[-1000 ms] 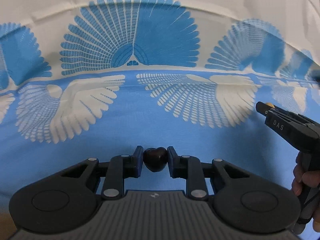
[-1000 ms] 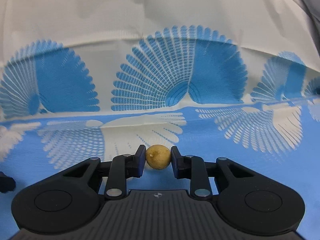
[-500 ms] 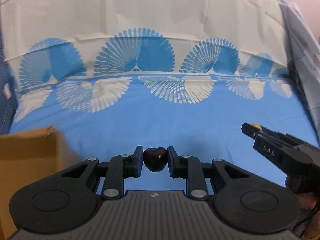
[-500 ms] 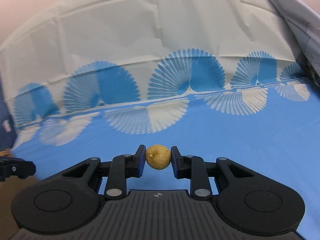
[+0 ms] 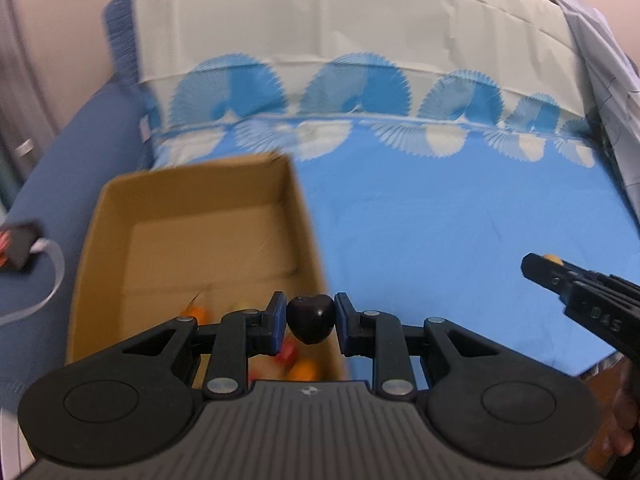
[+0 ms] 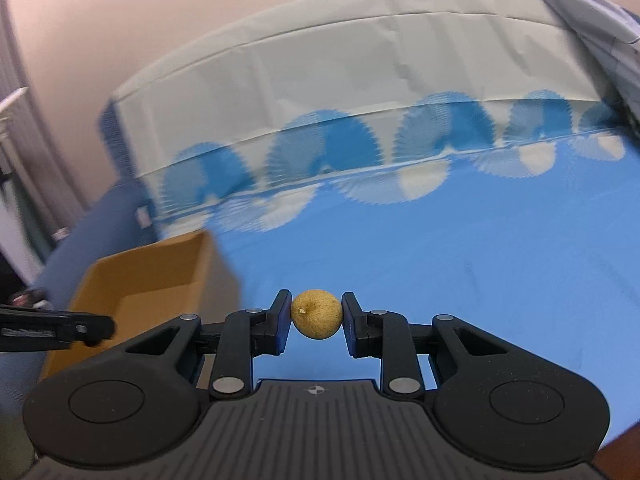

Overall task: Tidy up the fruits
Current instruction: 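Carry the cherry and yellow fruit over the cardboard box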

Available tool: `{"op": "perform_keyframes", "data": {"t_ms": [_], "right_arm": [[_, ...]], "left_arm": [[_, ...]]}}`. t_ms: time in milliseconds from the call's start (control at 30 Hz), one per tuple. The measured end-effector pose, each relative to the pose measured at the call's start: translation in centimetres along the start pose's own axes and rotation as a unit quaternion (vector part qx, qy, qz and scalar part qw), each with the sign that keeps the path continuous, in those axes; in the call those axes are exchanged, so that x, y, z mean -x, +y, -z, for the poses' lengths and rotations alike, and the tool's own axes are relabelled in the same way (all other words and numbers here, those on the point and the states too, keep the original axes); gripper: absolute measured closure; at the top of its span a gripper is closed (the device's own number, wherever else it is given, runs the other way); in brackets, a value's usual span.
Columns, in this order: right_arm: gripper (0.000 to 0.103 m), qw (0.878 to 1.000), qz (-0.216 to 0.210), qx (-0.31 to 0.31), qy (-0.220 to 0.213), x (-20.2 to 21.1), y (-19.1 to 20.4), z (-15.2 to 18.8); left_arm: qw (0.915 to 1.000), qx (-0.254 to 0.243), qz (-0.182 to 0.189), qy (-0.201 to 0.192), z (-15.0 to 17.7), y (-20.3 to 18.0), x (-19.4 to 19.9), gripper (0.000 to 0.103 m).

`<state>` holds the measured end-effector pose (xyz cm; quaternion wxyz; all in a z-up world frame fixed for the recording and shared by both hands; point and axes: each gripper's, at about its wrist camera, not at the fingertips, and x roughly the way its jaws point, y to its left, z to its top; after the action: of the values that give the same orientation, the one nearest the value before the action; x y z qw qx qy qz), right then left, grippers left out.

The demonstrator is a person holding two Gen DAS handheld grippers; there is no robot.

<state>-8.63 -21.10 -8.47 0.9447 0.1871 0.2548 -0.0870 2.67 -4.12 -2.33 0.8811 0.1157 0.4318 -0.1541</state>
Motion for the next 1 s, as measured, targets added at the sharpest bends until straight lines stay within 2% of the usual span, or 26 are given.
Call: {"op": "perform_keyframes", "data": {"t_ms": [233,433,700,1000], "right_arm": [[0.075,0.998,-0.04,0.055,0.006,4.7,6.5,4.0],[0.075,0.992,-0.064,0.112,0.005,6.7,10.6,6.0],[0.075,0.984,-0.079,0.159,0.023,5.3,14.1,6.5],[0.075,0.979,-0.089,0.174,0.056,-0.3,16.2,5.8]], "left_arm": [[0.9992,0.032,-0.021,0.009,6.2,5.0,4.4,0.075],[0.9974,0.062,-0.035,0.014,9.3,8.2,6.2,0.075],[0.9953,0.081,-0.05,0.018,9.1,10.6,5.5,0.075],[0.9939,0.083,-0.065,0.034,6.5,12.3,1.5,0.075]]}}
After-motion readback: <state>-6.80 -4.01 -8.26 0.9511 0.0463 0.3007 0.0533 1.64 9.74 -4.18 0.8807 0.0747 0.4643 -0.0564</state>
